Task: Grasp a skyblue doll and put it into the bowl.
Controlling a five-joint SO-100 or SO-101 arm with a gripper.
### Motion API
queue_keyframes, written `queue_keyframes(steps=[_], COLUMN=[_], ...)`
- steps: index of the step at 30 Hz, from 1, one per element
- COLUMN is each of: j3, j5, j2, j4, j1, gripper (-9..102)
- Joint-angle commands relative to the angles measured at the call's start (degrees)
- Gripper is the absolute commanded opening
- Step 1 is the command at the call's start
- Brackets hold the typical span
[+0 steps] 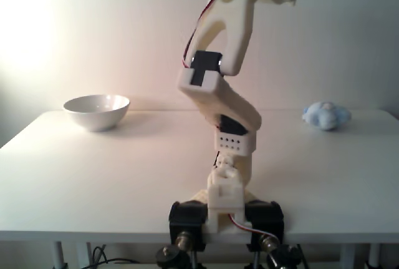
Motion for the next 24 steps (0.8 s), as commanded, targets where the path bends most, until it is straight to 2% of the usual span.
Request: queue_keyframes(steps=[1,14,24], j3=[-9.76,-42.8,-61.26], j5=[0.26,6.5,8.0], j2=[-11.78,-52.03,-77.17], j4=[-1.05,-1.05,-1.14], j1=[0.53,2.02,2.37], gripper=[50,50,50])
